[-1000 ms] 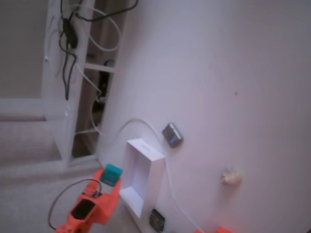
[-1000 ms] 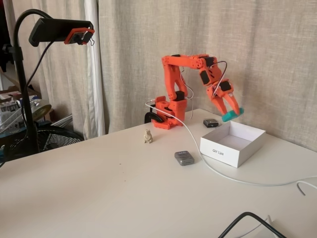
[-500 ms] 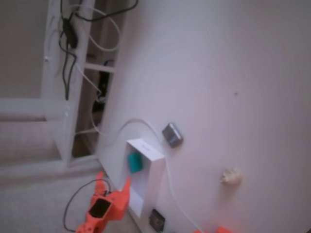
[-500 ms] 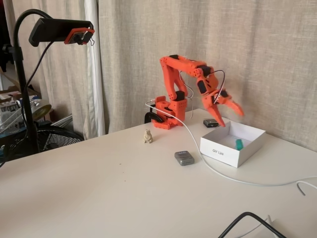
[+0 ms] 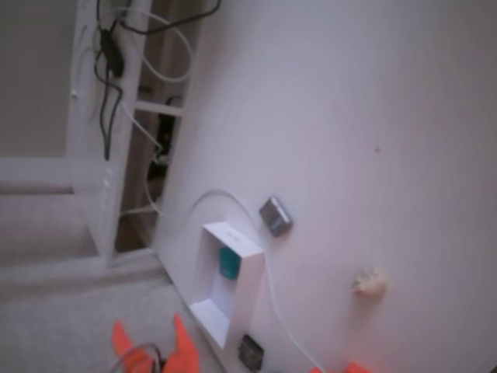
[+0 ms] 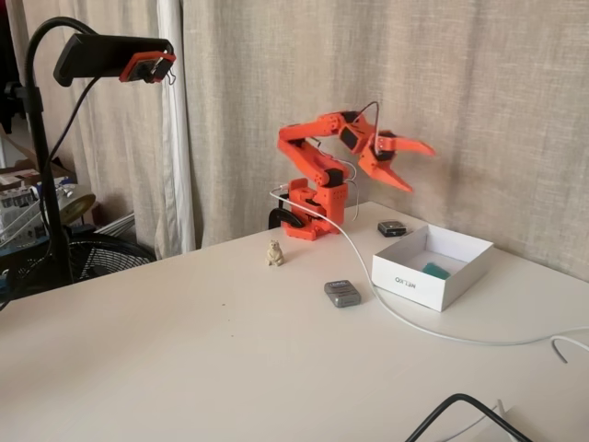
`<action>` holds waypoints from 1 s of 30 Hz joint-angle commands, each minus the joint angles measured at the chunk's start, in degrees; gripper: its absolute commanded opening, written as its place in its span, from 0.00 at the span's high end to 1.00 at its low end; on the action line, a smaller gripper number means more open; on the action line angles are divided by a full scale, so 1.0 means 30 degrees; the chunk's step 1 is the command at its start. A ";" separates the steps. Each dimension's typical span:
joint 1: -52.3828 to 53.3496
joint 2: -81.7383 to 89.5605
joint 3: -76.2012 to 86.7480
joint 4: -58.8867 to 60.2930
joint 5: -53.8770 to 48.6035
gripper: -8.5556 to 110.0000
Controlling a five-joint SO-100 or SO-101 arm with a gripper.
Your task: Grasp the green cube and put it in the bin.
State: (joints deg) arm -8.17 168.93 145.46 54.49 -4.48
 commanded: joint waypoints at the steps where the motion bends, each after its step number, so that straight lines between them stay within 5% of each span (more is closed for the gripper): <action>1: 0.0205 0.3574 -0.0059 0.3018 0.0000 0.63; 7: 0.0381 0.6885 0.1611 0.5801 -0.0088 0.63; 17: 0.0937 0.6885 0.5039 0.0146 -0.0820 0.64; 25: 0.0908 0.6885 0.5127 0.7031 -0.2227 0.66; 30: 0.0879 0.6885 0.6621 0.7793 -0.2314 0.66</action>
State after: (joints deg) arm -5.62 188.96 163.56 77.26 -10.90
